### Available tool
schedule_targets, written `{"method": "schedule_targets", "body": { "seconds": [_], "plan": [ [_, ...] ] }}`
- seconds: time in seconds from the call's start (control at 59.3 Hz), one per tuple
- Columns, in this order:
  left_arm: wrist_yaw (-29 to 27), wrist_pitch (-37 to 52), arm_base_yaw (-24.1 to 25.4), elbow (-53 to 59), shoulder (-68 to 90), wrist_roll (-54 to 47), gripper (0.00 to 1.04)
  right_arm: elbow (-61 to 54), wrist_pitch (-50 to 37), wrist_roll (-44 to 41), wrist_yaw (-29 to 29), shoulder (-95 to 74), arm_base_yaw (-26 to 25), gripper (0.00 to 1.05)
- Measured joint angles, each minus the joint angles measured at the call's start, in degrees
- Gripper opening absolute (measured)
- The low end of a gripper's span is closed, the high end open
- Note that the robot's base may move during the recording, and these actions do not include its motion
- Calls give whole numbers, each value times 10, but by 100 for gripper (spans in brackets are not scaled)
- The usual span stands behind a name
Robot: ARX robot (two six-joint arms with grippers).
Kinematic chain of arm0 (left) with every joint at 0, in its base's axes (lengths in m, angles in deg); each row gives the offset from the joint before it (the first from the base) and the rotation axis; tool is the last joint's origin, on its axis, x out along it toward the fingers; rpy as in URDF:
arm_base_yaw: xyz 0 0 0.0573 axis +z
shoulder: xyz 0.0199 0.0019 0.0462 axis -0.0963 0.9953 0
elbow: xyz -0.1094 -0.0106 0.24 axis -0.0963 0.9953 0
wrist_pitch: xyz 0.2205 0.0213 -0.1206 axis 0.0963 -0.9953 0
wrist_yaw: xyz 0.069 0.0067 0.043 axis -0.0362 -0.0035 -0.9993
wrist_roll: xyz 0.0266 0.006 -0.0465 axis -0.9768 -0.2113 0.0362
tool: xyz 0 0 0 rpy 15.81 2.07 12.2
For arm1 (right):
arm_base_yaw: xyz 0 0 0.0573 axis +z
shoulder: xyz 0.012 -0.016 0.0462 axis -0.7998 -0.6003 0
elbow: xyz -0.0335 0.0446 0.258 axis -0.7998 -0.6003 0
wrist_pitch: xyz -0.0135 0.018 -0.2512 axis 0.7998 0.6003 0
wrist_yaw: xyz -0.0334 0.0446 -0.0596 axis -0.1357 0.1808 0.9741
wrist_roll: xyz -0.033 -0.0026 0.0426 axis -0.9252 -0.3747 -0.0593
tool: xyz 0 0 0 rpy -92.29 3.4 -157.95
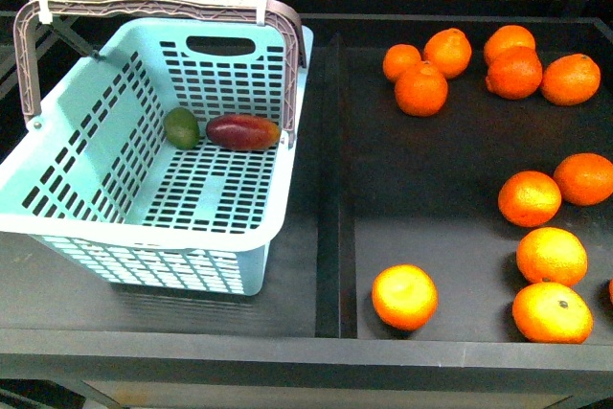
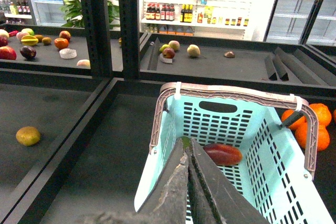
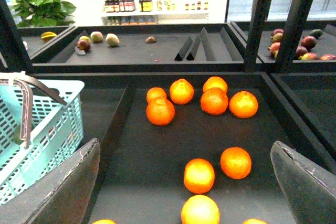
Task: Pick mango and avocado into basket
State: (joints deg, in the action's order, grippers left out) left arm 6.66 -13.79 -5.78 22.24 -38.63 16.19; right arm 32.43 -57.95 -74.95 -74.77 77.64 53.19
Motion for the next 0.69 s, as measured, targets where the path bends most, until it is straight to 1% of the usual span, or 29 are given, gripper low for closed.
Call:
{"method": "schedule_targets", "body": {
  "seconds": [0.287,0.692],
  "plan": [
    [0,-84,0,0,-87,0,2,0,0,0,0,0,0,96],
    [0,-160,0,0,-163,0,2,0,0,0,0,0,0,96]
  ]
}}
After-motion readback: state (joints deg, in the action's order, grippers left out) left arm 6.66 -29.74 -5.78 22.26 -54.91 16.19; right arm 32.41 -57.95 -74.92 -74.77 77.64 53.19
